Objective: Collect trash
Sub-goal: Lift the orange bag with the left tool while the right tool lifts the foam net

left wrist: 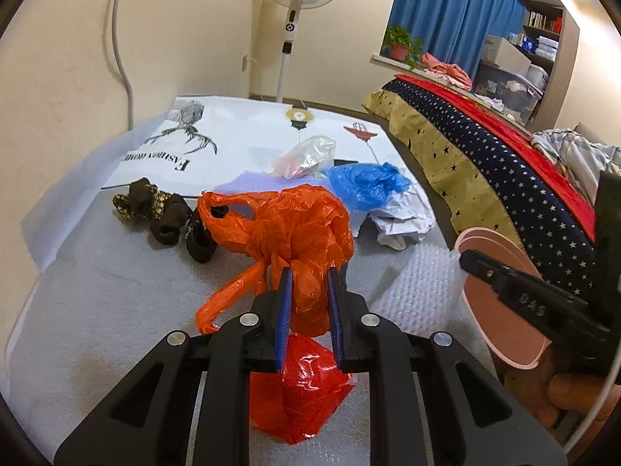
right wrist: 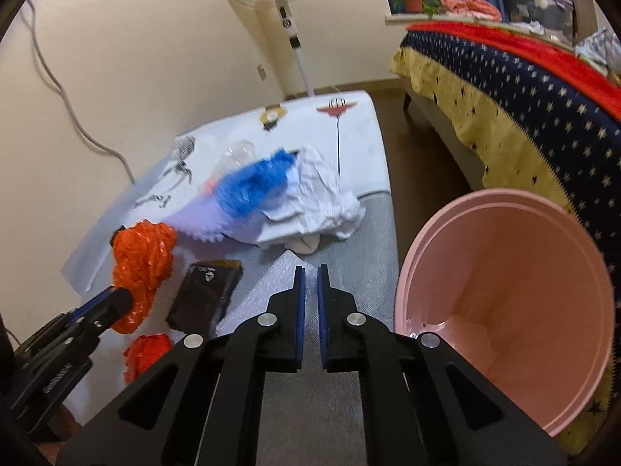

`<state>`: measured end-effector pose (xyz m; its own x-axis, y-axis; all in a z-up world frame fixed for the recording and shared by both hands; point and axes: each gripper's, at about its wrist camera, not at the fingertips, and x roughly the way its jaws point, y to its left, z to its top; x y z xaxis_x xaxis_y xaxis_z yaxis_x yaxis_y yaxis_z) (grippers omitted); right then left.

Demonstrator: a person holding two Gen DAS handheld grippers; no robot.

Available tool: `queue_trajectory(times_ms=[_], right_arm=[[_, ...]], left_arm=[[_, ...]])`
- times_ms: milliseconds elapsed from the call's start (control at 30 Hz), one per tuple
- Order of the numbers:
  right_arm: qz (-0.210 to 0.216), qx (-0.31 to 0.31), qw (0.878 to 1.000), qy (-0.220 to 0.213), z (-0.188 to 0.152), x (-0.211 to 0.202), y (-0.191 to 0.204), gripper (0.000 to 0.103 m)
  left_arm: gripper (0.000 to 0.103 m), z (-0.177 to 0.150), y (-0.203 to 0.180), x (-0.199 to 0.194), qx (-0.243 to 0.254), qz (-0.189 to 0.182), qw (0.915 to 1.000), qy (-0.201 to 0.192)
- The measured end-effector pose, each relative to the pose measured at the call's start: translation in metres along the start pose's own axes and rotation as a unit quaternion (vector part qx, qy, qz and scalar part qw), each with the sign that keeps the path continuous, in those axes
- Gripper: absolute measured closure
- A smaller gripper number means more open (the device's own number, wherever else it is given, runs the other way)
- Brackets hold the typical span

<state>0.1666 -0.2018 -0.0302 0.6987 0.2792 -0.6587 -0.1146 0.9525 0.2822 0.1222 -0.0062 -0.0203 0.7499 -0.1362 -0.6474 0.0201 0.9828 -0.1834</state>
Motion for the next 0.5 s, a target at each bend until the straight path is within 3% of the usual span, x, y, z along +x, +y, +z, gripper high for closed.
queue_trajectory(times_ms=[333, 500], right_arm=[[-0.023, -0.011, 0.999, -0.047, 0.001, -0.061, -0.003, 0.097], [-0.053, -0.021, 0.996, -0.069, 0.001, -0.094, -0.008, 0.097]], left_arm=[[0.086, -0.006, -0.012, -0.035, 0.009, -0.012, 0.9995, -0.026], [0.086, -0.008, -0.019, -0.053, 0.014, -0.021, 0.9989, -0.04]])
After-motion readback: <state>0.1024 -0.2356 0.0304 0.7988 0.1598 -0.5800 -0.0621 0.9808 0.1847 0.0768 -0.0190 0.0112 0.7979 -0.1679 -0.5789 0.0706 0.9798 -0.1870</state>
